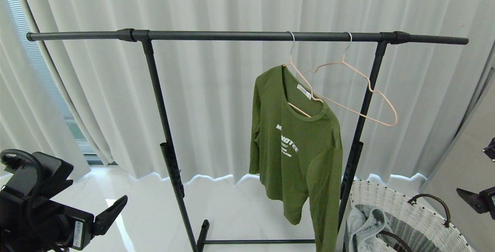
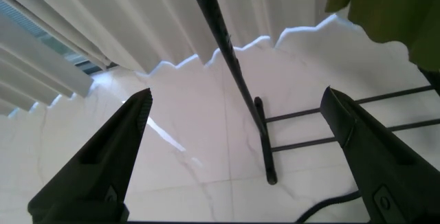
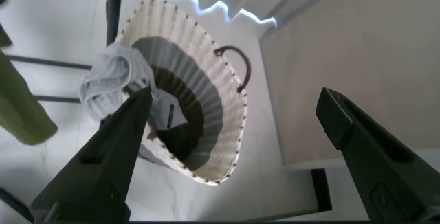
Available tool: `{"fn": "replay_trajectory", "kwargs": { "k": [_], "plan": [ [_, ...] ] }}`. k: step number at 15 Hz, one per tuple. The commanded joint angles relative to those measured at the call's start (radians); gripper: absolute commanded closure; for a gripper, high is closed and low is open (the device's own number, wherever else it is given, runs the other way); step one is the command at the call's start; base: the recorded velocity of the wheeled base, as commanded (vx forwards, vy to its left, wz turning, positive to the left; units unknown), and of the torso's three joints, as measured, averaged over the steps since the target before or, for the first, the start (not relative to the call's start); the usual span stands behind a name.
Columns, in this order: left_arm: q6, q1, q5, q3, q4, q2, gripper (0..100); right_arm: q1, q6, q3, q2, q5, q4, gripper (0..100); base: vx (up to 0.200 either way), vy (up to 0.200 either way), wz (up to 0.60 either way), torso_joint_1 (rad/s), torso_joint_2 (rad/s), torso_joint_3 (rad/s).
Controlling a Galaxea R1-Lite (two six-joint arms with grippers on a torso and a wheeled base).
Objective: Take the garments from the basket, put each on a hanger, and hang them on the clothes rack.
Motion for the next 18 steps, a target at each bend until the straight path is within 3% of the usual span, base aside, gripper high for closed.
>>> {"fn": "replay_trajectory", "kwargs": {
  "k": [1, 10, 13, 18],
  "plan": [
    [0.004, -0.001, 0.001, -0.005, 0.000, -0.001, 0, 0.000, -0.002, 0.015, -0.009, 0.001, 0.000, 0, 0.000, 0.000, 0.00, -0.178, 0.48, 0.305],
    [-0.002, -0.017, -0.005, -0.037, -0.002, 0.022, 0, -0.046, -0.056, 0.056, -0.010, -0.018, 0.000, 0, 0.000, 0.000, 0.00, -0.134, 0.46, 0.322],
    [-0.003, -0.021, -0.005, -0.067, -0.002, 0.062, 0, -0.051, -0.053, 0.087, -0.010, -0.018, -0.002, 0, 0.000, 0.000, 0.00, 0.005, 0.12, 0.075],
    [-0.006, -0.095, -0.005, -0.079, -0.002, 0.079, 0, -0.063, -0.039, 0.187, 0.040, -0.009, -0.158, 0, 0.200, 0.000, 0.00, -0.024, 0.08, 0.082]
  ]
}}
